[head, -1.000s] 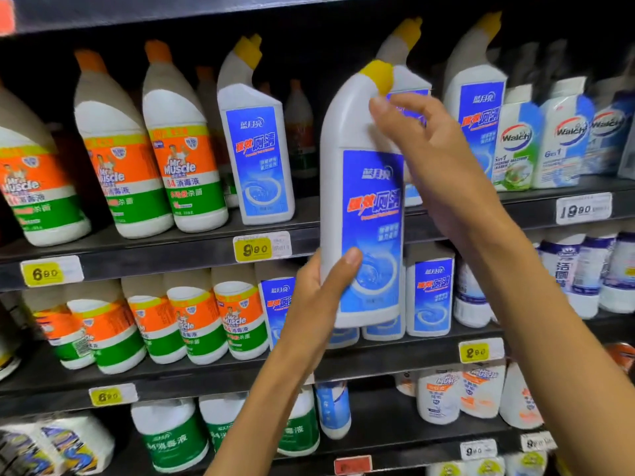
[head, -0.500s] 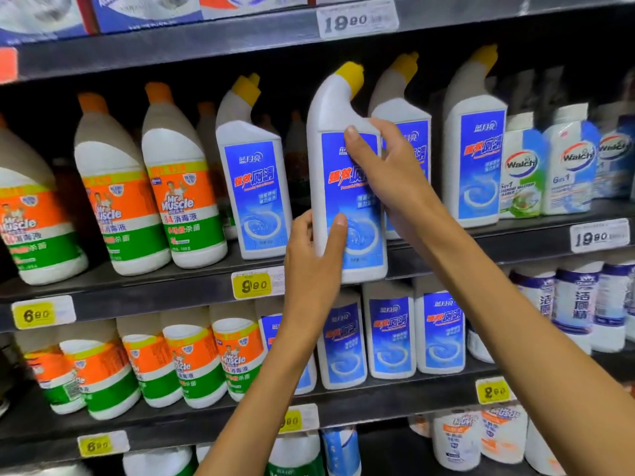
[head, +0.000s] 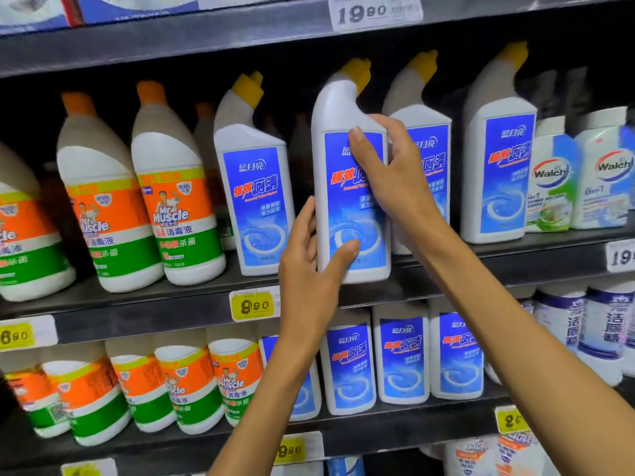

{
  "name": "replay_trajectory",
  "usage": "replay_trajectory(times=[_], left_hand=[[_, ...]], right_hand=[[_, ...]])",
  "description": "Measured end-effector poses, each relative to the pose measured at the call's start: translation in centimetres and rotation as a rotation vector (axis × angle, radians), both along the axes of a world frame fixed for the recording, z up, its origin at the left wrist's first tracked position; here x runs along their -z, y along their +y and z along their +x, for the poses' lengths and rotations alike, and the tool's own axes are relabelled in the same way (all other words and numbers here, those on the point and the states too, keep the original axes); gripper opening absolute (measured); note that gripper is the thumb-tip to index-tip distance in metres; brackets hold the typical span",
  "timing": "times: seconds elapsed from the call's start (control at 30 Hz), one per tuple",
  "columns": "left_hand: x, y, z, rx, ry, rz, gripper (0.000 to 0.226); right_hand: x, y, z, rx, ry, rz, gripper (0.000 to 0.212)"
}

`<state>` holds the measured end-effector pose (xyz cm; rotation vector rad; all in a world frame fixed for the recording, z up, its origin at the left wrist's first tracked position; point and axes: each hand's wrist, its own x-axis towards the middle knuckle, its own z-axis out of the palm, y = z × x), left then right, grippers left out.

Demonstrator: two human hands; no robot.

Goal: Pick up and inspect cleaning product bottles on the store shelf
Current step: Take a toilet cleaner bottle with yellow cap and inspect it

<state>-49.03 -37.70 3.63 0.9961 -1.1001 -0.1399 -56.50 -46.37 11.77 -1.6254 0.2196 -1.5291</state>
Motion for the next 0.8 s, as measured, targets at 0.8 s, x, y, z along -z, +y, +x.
replay_trajectory(times=[0.8], left_hand=[[1.7, -2.0, -0.3, -0.485, -0.225, 0.085, 0.062]], right_hand=[[2.7, -1.8, -0.1, -0.026, 0.158, -0.199, 0.064]])
